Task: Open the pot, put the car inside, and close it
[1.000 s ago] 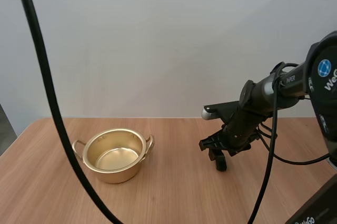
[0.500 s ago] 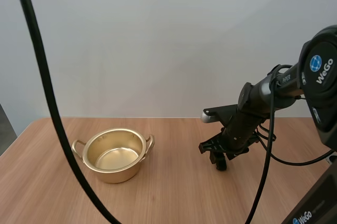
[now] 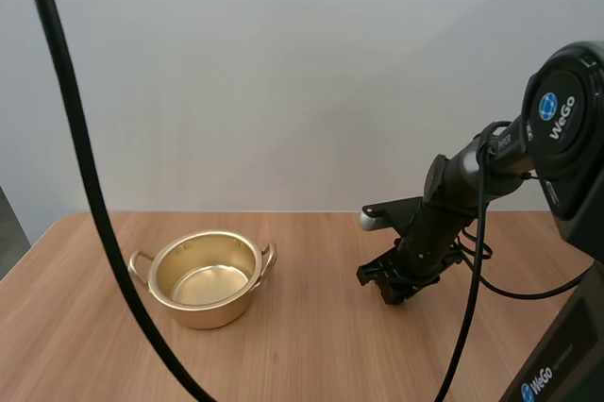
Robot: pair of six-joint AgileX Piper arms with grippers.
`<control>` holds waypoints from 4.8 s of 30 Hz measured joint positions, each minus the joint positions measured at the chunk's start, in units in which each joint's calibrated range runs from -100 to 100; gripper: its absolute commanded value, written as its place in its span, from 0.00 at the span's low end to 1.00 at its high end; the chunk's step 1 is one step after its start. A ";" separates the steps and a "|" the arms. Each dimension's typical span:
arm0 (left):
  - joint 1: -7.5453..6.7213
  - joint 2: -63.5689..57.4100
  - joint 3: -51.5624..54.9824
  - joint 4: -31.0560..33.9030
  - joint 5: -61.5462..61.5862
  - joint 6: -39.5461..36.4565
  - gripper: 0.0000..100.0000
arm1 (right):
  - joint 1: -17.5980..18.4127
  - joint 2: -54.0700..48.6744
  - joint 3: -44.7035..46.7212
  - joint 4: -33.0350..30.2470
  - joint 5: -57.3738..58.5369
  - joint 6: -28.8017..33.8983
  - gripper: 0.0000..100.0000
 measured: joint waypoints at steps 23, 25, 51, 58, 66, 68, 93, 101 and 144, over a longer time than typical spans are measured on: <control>0.00 0.00 -0.05 2.16 1.61 0.00 0.00 | 0.00 -18.56 -2.85 4.97 -5.82 -8.78 0.00; 0.00 0.00 -0.05 2.87 1.92 0.00 0.00 | 0.00 -21.36 -4.32 6.81 -4.08 -10.27 0.00; 0.00 -0.93 -2.76 0.54 8.79 0.00 0.00 | 10.80 -24.52 -15.97 45.37 19.80 -32.81 0.00; 0.10 -1.42 -3.09 1.19 12.46 0.00 0.00 | 18.49 -17.60 -16.73 38.65 12.16 -28.83 0.00; 1.76 -1.86 -3.13 2.25 11.53 0.00 0.00 | 21.97 -8.55 -16.73 32.78 12.05 -29.59 0.00; 1.76 -1.86 -3.13 2.25 11.06 0.00 0.00 | 22.51 -5.98 -16.73 32.58 12.05 -30.47 0.00; 1.76 -1.63 -3.13 2.25 11.81 0.00 0.00 | 29.94 4.65 -16.73 26.87 -13.09 -35.45 0.00; 1.76 -1.52 -3.13 2.25 13.90 0.00 0.00 | 30.17 9.09 -16.84 21.80 -19.44 -32.87 0.00; 1.76 -1.15 -3.13 2.25 15.84 0.00 0.00 | 30.17 7.35 -16.84 10.51 -25.14 -24.63 0.55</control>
